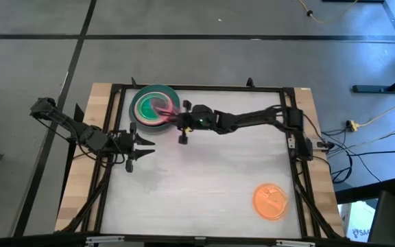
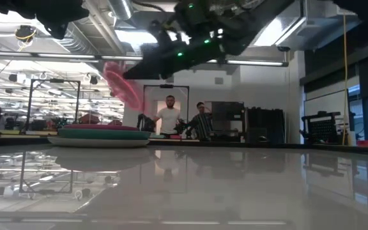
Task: Stack plastic plates
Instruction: Stack the light pink plate on the light blue plate
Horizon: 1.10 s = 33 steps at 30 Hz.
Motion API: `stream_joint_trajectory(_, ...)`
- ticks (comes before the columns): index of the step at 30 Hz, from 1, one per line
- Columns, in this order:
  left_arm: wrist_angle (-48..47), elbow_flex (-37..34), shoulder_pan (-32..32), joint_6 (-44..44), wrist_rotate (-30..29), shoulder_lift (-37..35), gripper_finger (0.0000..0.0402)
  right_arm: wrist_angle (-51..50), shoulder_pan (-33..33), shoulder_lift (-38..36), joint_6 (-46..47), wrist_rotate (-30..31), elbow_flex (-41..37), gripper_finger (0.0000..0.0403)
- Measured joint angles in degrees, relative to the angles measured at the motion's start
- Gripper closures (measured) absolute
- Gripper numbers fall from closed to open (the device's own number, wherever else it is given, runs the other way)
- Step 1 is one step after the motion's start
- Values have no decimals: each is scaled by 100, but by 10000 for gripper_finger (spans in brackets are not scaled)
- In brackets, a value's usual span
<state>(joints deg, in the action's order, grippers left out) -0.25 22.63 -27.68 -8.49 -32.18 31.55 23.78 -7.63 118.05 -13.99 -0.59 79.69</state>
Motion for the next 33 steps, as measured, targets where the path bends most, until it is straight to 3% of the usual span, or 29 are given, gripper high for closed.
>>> stream_joint_trajectory(10,68,0,0,2,-4,0,289,-39,-299,1193,41,15,1330,402)
stream_joint_trajectory(25,77,0,0,6,-24,0,289,41,-478,2351,215,-49,2508,401)
stream_joint_trajectory(29,77,0,0,7,-24,0,289,57,-478,2381,303,-49,2543,373)
stream_joint_trajectory(33,75,0,0,6,-24,0,289,51,-478,2379,525,-49,2544,316)
